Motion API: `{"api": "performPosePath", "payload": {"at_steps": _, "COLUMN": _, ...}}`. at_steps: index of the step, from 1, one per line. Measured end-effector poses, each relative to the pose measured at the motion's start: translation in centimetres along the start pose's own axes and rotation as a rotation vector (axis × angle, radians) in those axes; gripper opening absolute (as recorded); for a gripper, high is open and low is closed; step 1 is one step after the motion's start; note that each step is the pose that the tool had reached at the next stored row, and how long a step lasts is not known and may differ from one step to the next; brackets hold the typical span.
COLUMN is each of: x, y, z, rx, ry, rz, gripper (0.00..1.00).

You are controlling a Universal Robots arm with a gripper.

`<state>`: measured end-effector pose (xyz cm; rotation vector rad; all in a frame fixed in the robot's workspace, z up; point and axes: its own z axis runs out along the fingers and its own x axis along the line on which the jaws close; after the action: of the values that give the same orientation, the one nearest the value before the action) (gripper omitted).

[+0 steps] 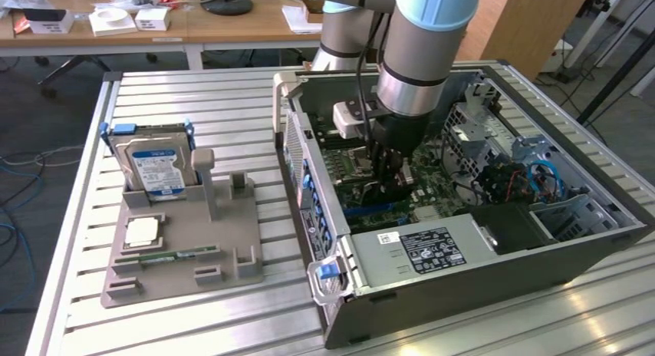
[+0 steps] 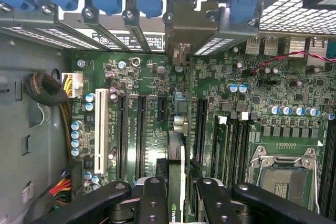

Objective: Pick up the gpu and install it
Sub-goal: 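Insert the gpu into the slot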

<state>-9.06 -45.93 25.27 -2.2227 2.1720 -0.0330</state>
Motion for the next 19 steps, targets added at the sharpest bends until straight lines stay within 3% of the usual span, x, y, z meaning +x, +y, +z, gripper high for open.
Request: {"api": "performPosePath", "payload": {"at_steps": 19, "x": 0.06, "y": 0.03, "z": 0.19, "rx": 0.0, "ry": 0.0, "rz": 0.0, "gripper": 0.26}}
